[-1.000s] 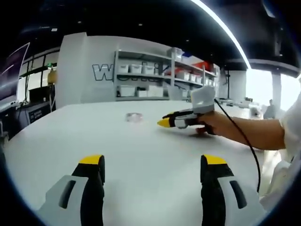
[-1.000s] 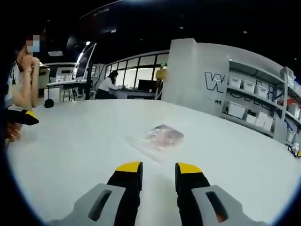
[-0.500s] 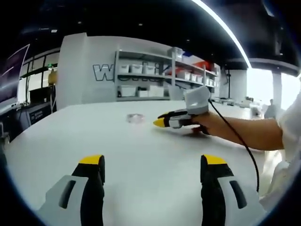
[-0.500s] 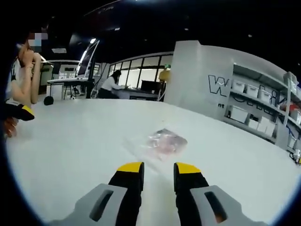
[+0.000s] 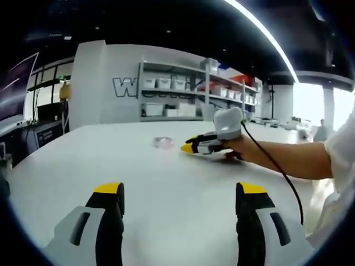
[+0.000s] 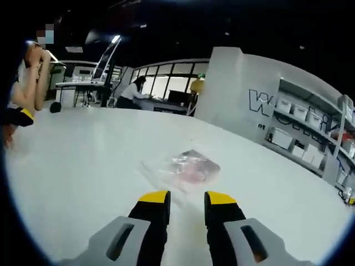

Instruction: Open the resealable bag by pulling the two sides of the seal apart until the entire bag opening is separated and visibly accessible.

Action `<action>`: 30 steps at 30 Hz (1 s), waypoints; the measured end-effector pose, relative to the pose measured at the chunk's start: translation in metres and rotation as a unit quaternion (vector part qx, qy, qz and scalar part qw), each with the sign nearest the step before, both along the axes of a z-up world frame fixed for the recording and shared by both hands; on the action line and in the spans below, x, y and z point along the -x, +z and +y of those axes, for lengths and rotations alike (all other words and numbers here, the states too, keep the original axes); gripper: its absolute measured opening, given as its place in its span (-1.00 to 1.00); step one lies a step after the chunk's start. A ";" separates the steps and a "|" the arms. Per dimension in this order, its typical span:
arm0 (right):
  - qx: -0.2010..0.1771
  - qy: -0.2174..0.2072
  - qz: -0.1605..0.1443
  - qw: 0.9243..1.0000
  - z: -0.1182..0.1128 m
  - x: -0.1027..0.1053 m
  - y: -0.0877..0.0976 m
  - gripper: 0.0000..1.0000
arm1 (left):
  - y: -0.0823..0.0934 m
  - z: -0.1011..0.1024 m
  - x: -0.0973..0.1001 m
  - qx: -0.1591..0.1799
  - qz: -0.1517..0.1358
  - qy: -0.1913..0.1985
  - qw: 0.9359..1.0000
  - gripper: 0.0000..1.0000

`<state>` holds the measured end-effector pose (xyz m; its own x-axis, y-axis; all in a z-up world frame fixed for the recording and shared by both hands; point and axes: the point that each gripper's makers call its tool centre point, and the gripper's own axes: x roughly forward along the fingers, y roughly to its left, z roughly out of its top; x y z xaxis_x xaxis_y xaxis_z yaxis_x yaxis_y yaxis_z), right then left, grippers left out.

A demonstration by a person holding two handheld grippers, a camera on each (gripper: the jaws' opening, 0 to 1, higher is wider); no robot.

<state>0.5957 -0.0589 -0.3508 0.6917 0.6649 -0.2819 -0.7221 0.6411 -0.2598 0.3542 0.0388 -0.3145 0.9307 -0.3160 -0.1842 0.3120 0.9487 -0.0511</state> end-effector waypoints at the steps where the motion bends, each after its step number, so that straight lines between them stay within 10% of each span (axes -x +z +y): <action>1: 0.000 0.000 0.000 1.000 0.001 0.002 0.000 -0.56 | 0.000 0.000 0.000 0.001 -0.001 0.001 1.000 0.63; 30: 0.021 0.051 -0.046 0.997 0.024 -0.008 0.009 -0.91 | -0.001 0.004 0.001 0.006 0.001 0.007 1.000 0.61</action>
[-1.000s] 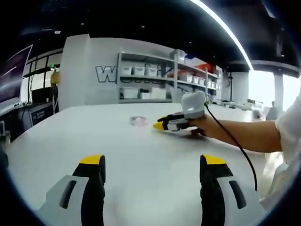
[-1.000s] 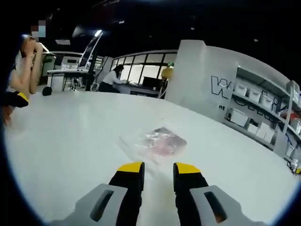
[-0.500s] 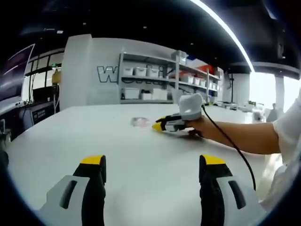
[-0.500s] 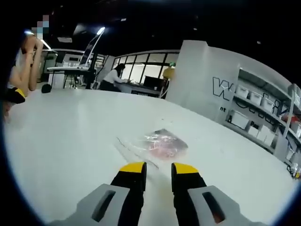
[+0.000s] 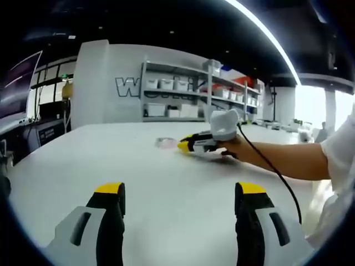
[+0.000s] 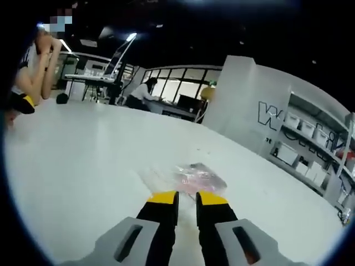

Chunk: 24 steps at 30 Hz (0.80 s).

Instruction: Open the resealable bag by pulling the two sides of the seal apart until the entire bag opening is separated and visibly accessible.

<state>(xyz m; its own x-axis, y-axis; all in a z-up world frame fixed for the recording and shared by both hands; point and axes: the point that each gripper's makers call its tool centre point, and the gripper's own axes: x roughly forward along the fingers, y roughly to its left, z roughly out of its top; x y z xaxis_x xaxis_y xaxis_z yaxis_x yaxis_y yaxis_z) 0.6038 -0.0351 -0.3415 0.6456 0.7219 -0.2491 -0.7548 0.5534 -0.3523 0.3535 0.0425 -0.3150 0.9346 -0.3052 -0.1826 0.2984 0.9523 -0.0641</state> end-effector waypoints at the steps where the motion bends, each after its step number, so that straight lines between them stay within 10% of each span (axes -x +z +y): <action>1: 0.000 0.001 -0.001 1.000 0.000 0.000 0.000 -0.95 | 0.000 0.000 0.000 0.000 0.000 0.000 1.000 0.61; 11: -0.019 0.006 0.008 1.000 0.008 0.002 0.003 -1.00 | 0.000 -0.001 0.001 0.000 0.000 -0.001 1.000 0.61; 24: -0.134 -0.035 0.082 0.987 0.012 -0.007 0.029 -1.00 | 0.000 0.006 0.007 0.001 -0.001 0.002 1.000 0.60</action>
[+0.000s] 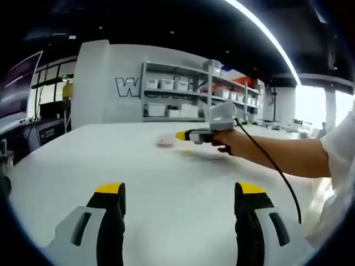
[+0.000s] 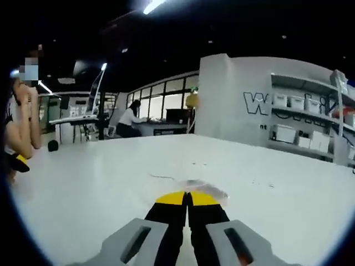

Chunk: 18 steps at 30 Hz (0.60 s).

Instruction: Open the resealable bag by pulling the two sides of the seal apart until the entire bag opening is separated and visibly accessible.

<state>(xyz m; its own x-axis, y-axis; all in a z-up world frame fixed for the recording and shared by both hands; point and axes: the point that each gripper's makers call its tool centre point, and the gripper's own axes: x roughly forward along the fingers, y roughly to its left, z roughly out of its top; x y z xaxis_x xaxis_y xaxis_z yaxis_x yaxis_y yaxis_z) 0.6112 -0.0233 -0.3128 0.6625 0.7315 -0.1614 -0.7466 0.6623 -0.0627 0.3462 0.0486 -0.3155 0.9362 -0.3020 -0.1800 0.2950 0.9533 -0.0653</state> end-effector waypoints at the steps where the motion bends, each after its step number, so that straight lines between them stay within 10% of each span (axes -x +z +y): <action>1: -0.001 -0.001 0.000 1.000 0.001 -0.001 0.003 -1.00 | 0.000 0.001 0.001 0.000 0.000 0.000 1.000 0.60; 18: -0.033 -0.013 0.003 0.999 0.007 -0.009 0.031 -1.00 | 0.003 0.008 0.001 0.000 -0.002 0.004 1.000 0.59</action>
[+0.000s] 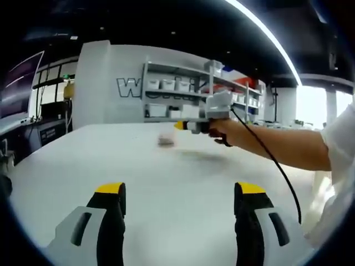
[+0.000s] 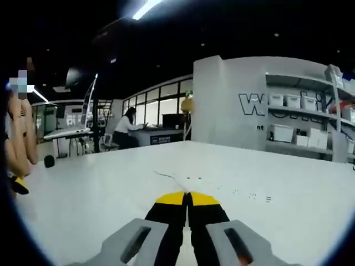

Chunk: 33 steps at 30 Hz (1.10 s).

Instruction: Open the resealable bag by pulling the two sides of the seal apart until the entire bag opening is separated and visibly accessible.

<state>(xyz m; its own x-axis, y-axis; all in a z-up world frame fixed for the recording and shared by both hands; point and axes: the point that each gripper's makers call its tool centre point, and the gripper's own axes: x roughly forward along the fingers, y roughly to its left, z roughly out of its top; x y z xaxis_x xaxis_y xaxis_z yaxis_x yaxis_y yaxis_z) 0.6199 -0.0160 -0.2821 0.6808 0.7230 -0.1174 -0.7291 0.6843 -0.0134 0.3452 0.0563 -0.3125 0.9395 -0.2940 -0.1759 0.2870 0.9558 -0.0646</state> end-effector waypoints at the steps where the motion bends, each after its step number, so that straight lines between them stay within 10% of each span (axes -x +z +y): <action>1: -0.003 0.000 0.000 1.000 0.000 0.000 0.001 -1.00 | 0.000 0.000 0.000 0.000 0.000 0.000 1.000 0.59; 33: -0.088 0.039 0.011 0.995 -0.007 0.066 0.032 -1.00 | 0.004 -0.013 -0.003 0.001 -0.004 -0.011 1.000 0.59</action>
<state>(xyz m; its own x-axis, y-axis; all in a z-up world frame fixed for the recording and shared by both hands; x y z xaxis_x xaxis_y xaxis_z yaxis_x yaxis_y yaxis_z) 0.5541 -0.0229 -0.2503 0.6206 0.7842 0.0007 -0.7787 0.6162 0.1180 0.3480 0.0431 -0.3082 0.9342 -0.3150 -0.1675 0.3086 0.9490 -0.0638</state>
